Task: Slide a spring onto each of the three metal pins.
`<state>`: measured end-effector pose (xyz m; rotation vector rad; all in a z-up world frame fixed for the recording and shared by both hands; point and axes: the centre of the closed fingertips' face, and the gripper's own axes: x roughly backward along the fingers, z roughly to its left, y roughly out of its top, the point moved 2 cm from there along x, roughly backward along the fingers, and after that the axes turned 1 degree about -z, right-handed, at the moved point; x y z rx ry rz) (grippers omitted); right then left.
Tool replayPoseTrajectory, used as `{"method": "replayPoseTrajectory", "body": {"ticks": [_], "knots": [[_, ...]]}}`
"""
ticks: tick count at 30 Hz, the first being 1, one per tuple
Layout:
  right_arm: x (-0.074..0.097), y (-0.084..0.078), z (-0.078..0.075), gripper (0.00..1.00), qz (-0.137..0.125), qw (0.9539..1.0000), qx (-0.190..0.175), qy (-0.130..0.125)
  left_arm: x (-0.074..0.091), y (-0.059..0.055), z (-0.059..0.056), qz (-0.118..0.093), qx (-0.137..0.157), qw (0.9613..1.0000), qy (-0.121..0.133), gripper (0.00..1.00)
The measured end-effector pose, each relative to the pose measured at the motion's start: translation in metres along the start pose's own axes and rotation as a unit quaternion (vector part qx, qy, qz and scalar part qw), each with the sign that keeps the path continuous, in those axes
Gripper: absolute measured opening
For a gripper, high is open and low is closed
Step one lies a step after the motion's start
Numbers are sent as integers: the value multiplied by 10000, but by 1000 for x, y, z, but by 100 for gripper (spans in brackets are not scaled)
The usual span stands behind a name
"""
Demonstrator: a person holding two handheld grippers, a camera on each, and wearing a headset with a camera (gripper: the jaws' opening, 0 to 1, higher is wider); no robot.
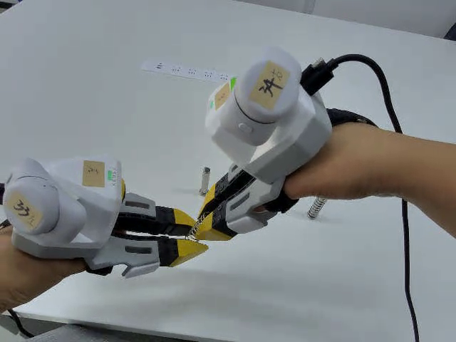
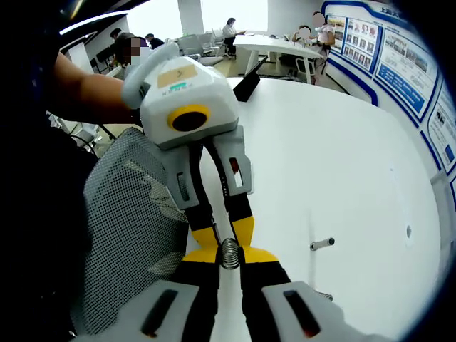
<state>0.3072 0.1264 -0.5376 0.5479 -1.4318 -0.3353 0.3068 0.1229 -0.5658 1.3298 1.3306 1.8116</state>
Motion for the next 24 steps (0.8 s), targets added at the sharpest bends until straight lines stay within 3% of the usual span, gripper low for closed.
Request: {"method": "replayPoseTrajectory", "body": {"ticks": [4, 7, 10, 24], "knots": [[0, 1, -2, 11, 22, 10000, 2, 3, 2, -2, 2, 62, 67, 9999, 46, 12], [1, 0, -5, 11, 62, 10000, 15, -21, 2, -6, 3, 120, 189, 9997, 116, 23], [2, -2, -10, 12, 136, 9999, 26, -51, 6, -7, 4, 82, 247, 9996, 139, 24], [18, -10, -61, 12, 387, 9980, -45, -494, 20, -12, 12, 12, 533, 9972, 524, 42]]}}
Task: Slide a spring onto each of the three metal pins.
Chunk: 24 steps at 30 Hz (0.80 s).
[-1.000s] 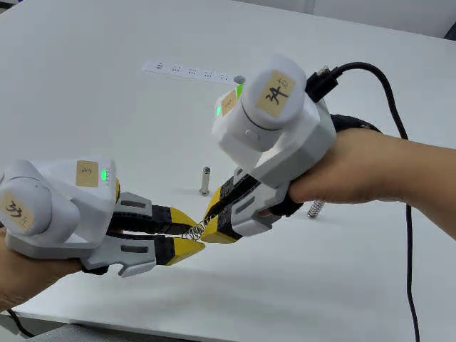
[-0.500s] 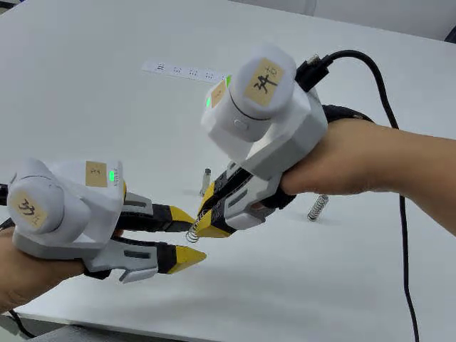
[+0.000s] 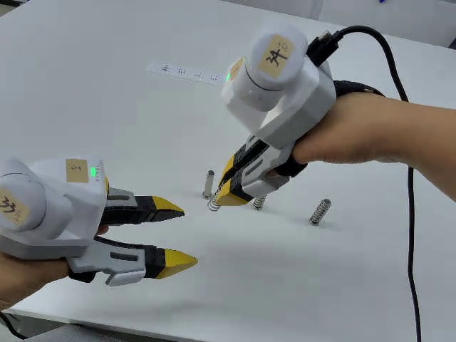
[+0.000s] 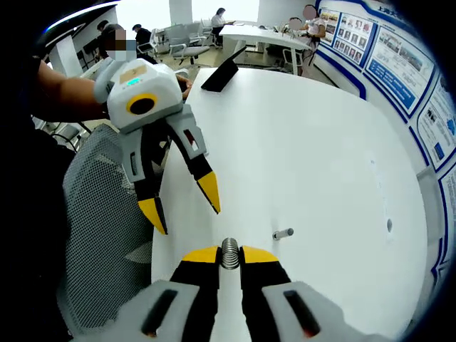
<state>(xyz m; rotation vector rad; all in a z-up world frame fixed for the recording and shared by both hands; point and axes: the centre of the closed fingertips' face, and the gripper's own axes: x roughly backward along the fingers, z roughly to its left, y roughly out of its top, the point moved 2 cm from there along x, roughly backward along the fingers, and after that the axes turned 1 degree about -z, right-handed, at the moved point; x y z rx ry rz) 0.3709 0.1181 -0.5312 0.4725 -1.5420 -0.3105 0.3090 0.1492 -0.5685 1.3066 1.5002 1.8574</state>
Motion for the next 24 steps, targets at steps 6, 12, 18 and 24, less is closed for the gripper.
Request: {"method": "replayPoseTrajectory", "body": {"ticks": [6, 12, 18, 24], "knots": [[-1, -3, -22, 12, 133, 9997, -29, -183, 2, -1, 1, -13, 49, 10000, 73, 46], [-3, 2, -43, 12, 270, 9989, 73, -370, 3, 1, 1, -49, 70, 9999, 108, 49], [-12, 4, -55, 12, 416, 9980, 139, -458, 4, 1, 1, -67, 89, 9998, 141, 51], [-23, 6, -62, 12, 517, 9974, 164, -469, 5, 0, 1, -69, 139, 9997, 167, 55]]}}
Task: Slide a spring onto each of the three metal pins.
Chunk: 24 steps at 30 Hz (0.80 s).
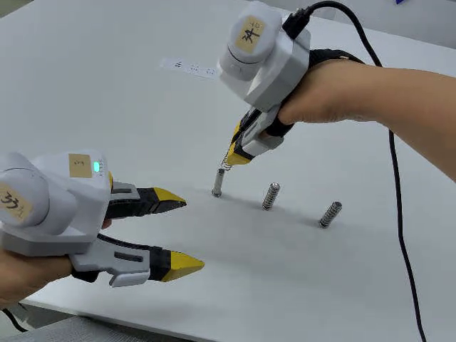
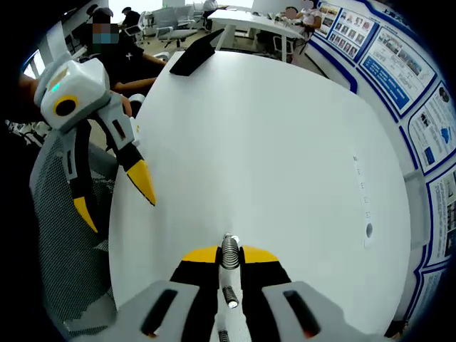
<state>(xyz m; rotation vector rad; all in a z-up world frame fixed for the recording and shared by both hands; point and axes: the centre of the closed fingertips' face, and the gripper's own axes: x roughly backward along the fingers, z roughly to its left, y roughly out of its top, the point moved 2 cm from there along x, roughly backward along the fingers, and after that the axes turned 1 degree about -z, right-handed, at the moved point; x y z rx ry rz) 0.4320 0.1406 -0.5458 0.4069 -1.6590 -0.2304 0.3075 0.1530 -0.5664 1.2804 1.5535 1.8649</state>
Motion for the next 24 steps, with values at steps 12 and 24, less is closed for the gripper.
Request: {"method": "replayPoseTrajectory", "body": {"ticks": [12, 24], "knots": [[-16, -6, -5, 12, 209, 9997, -30, 122, -1, 2, -2, -35, 45, 10000, -6, 58], [-29, -7, -1, 12, 351, 9991, -79, 219, 1, -2, -1, -12, 72, 10000, 20, 57]]}}
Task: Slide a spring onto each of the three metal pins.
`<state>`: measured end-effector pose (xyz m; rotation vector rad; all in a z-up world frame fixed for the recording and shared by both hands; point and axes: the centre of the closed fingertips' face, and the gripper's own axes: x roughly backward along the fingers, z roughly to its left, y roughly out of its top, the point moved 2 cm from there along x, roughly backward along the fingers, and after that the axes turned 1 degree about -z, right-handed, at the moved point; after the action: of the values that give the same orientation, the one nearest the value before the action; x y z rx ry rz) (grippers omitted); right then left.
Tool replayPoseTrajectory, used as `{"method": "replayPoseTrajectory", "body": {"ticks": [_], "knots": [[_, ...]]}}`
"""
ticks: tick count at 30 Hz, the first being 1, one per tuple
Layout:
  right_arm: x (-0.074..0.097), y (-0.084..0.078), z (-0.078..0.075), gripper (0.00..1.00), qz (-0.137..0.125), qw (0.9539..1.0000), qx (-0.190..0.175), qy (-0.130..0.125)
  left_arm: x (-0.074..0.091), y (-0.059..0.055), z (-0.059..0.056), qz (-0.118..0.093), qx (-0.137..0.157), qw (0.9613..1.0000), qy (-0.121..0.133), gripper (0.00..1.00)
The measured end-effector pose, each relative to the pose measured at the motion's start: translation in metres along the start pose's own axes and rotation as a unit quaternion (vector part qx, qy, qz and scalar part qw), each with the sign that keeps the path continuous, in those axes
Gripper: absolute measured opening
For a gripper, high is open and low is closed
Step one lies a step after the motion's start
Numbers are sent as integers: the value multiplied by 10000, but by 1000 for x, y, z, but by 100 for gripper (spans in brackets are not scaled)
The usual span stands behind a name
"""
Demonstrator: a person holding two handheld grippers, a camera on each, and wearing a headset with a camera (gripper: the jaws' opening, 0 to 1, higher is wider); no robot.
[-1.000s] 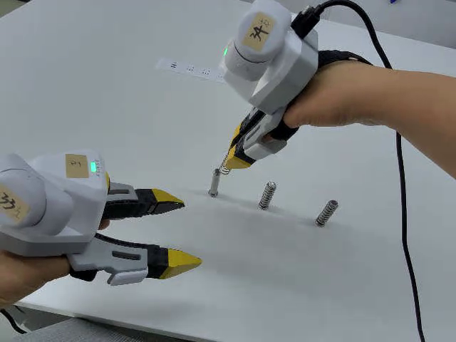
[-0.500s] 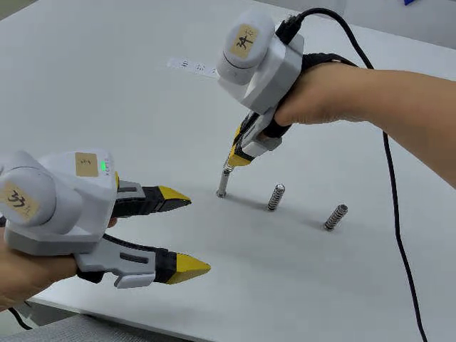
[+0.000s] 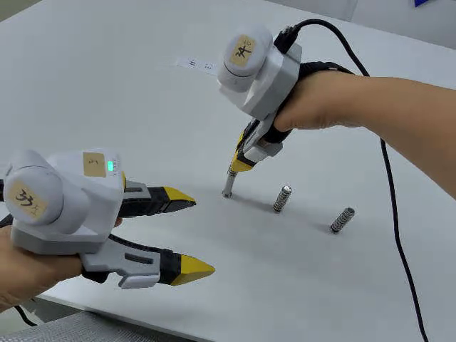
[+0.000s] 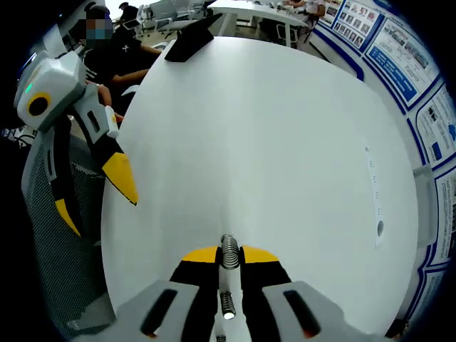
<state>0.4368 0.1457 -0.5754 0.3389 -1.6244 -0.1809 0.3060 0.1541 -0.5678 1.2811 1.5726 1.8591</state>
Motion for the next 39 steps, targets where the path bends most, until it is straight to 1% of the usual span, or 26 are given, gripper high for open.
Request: {"method": "replayPoseTrajectory", "body": {"ticks": [7, 17, 23, 26, 28, 36, 39], "knots": [[-16, -4, 2, 12, 122, 9999, -64, 67, 0, -1, 1, 24, 6, 10000, 0, 56], [-41, -7, 11, 12, 136, 9996, -168, 163, 2, -3, 2, 59, 34, 10000, 33, 56], [-49, -10, 15, 13, 146, 9996, -162, 152, 4, -4, 3, 74, 49, 9999, 66, 56], [-49, -12, 15, 16, 110, 9996, -193, 160, 4, -4, 4, 74, 60, 9999, 87, 56], [-46, -13, 14, 17, 73, 9996, -213, 152, 4, -4, 4, 76, 60, 9999, 92, 56], [-30, -23, 10, 21, -160, 9992, -368, 36, 3, -4, 6, 86, 60, 9999, 95, 56], [-22, -30, 10, 22, -252, 9988, -421, -37, 3, -4, 6, 102, 54, 9999, 88, 57]]}}
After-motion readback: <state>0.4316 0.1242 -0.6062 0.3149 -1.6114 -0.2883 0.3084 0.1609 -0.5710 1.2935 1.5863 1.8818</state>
